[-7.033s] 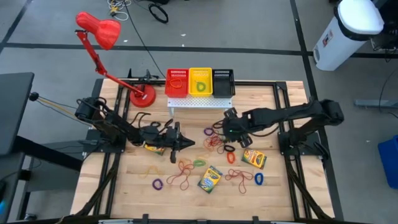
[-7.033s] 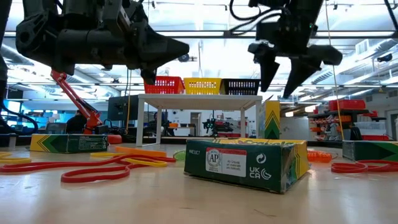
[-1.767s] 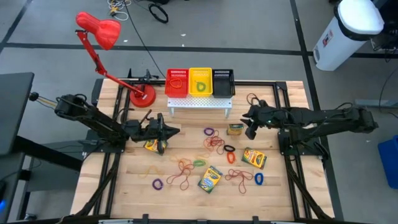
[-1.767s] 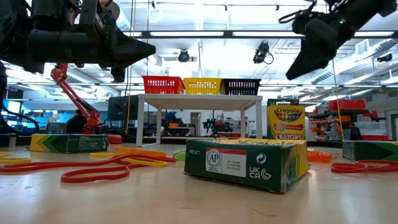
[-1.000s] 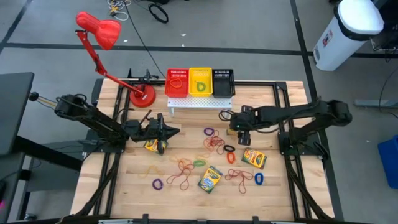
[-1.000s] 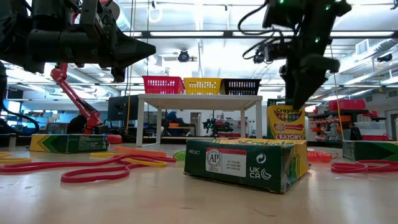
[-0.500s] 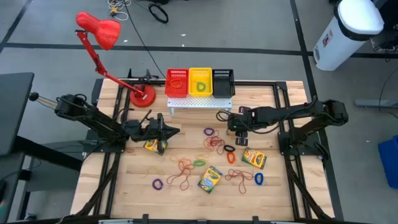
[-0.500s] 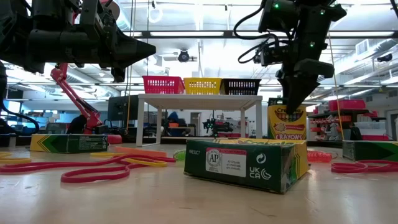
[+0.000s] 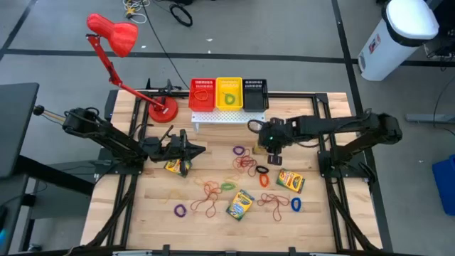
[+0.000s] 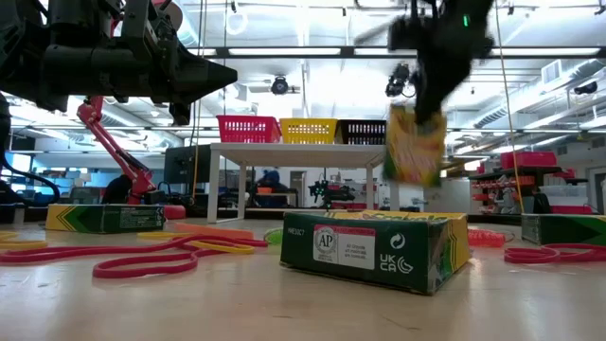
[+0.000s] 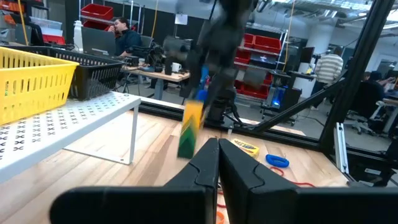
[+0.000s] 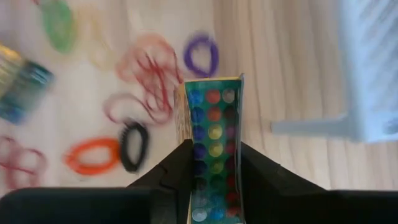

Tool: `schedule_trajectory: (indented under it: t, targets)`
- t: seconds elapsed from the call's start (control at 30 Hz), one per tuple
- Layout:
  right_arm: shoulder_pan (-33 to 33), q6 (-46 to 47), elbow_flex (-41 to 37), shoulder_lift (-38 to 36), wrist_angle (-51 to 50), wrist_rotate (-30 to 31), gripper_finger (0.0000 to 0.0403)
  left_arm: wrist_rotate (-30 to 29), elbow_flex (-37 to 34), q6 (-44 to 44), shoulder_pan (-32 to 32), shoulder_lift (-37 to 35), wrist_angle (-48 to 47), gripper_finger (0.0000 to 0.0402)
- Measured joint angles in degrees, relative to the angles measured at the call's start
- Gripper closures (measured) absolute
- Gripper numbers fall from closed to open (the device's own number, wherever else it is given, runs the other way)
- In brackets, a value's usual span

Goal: Pick & Place Office Desk Supplies
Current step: Put the yellow crayon box into the black bin on the shelf

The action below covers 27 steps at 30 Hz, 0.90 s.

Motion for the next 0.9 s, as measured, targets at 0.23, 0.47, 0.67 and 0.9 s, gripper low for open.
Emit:
schedule_trajectory:
  t: [0.23, 0.47, 0.67, 0.9]
  targets:
    - [-0.67, -4.71, 19.06, -0.82, -10.43, 3.81, 0.0293, -0.02, 0.00, -0.02, 0.00, 0.00, 0.00, 0.0385]
    - [-13.75, -17.29, 38.31, 3.82, -12.80, 5.93, 0.0293, 0.00, 0.00, 0.00, 0.00, 0.00, 0.00, 0.0385]
    - [-26.43, -27.22, 46.92, 12.50, -14.33, -0.93, 0.0292, 0.00, 0.00, 0.00, 0.02, 0.00, 0.00, 0.0385]
    - [-32.07, -36.06, 48.13, 19.68, -14.49, -5.91, 0.0292, 0.00, 0.00, 0.00, 0.00, 0.00, 0.00, 0.0385]
